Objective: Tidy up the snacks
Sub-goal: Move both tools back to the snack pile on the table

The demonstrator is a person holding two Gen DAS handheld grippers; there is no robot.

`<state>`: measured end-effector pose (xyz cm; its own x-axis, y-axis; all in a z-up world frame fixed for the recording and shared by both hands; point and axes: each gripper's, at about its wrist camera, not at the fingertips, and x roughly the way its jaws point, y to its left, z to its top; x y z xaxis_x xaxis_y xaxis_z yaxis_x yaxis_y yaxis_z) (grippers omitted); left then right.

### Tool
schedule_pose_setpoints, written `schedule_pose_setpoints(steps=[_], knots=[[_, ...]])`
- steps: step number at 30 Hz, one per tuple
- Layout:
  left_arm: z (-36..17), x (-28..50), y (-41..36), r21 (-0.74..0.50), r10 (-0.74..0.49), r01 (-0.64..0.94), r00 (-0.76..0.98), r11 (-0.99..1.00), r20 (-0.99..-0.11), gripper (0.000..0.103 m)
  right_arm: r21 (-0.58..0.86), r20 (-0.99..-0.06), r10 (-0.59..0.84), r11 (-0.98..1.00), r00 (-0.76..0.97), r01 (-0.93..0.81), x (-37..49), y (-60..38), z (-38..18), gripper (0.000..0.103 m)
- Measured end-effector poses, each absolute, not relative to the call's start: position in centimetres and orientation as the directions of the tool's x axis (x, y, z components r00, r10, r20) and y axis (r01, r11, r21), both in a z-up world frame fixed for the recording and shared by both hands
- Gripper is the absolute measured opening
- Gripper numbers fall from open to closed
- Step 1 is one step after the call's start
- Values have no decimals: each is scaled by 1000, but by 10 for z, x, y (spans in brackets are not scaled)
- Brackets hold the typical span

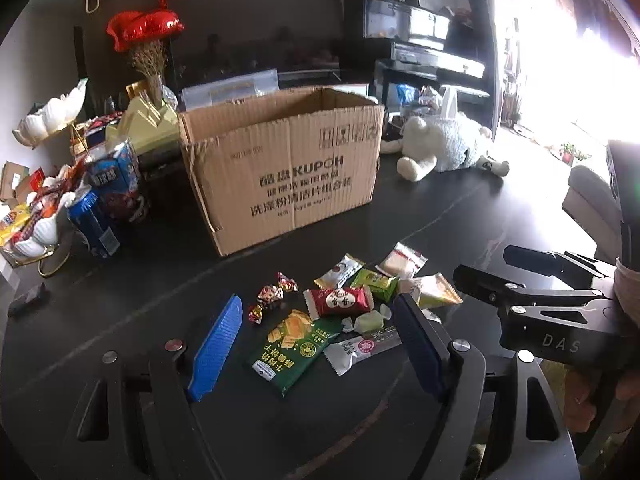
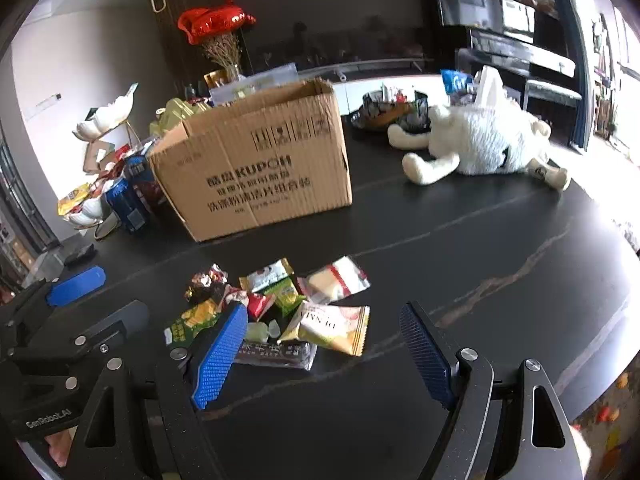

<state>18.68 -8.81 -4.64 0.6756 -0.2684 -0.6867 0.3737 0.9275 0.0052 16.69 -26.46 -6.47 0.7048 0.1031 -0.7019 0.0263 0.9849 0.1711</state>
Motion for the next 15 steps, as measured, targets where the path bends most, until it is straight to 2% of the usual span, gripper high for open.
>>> schedule_pose_setpoints(steps=[15], knots=[[-88,217,-93,-23,-288,404,611,915,-737,76,220,-730,127,974,671,55,188,-270,-104,79]])
